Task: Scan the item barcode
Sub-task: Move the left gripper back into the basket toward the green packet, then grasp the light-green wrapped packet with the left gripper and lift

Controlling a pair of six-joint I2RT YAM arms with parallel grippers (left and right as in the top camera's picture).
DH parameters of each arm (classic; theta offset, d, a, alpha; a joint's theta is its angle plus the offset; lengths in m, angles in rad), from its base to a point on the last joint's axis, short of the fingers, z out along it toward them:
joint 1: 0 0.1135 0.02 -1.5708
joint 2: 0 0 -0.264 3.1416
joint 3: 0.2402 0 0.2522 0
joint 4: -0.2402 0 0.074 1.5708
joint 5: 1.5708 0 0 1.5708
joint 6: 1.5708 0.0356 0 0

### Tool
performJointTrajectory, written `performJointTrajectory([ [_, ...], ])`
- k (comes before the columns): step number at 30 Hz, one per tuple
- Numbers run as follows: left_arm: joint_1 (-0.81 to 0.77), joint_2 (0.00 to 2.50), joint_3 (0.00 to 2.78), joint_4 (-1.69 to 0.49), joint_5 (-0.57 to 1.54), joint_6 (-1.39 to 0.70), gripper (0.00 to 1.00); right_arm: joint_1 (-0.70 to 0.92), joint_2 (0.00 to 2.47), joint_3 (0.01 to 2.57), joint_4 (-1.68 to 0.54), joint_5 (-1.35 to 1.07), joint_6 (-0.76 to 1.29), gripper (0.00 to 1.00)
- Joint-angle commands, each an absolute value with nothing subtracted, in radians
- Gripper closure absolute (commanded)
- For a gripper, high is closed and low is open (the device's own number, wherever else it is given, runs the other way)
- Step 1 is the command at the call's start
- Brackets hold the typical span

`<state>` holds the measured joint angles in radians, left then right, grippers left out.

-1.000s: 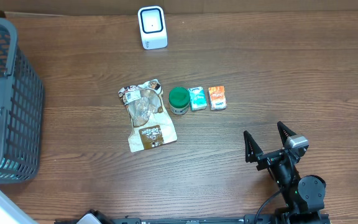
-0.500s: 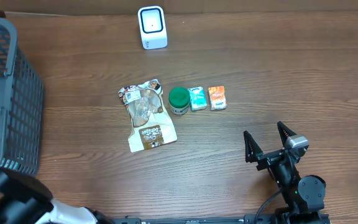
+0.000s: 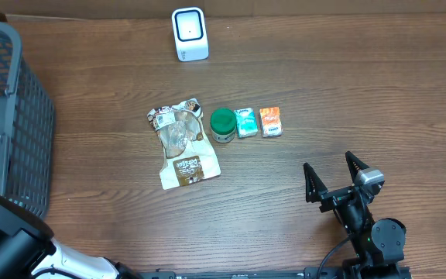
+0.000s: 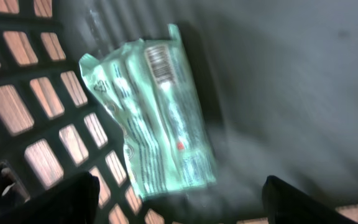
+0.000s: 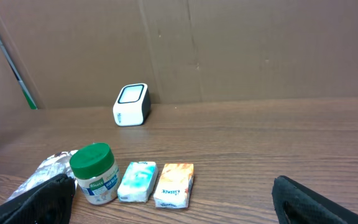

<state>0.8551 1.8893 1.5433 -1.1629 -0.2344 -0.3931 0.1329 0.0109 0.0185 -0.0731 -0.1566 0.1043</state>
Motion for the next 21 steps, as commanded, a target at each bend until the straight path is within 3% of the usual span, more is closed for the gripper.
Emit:
performJointTrajectory([
  [1,0.864,1.898,1.495,-1.113,-0.256,-0.353,0.11,0.138,0.003,0.008,-0.070,-0.150,0.105,0.00],
  [21,0.851,1.909,1.289,-0.892,-0.221,-0.310,0.14,0.138,0.003,0.008,-0.070,-0.150,0.105,0.00],
])
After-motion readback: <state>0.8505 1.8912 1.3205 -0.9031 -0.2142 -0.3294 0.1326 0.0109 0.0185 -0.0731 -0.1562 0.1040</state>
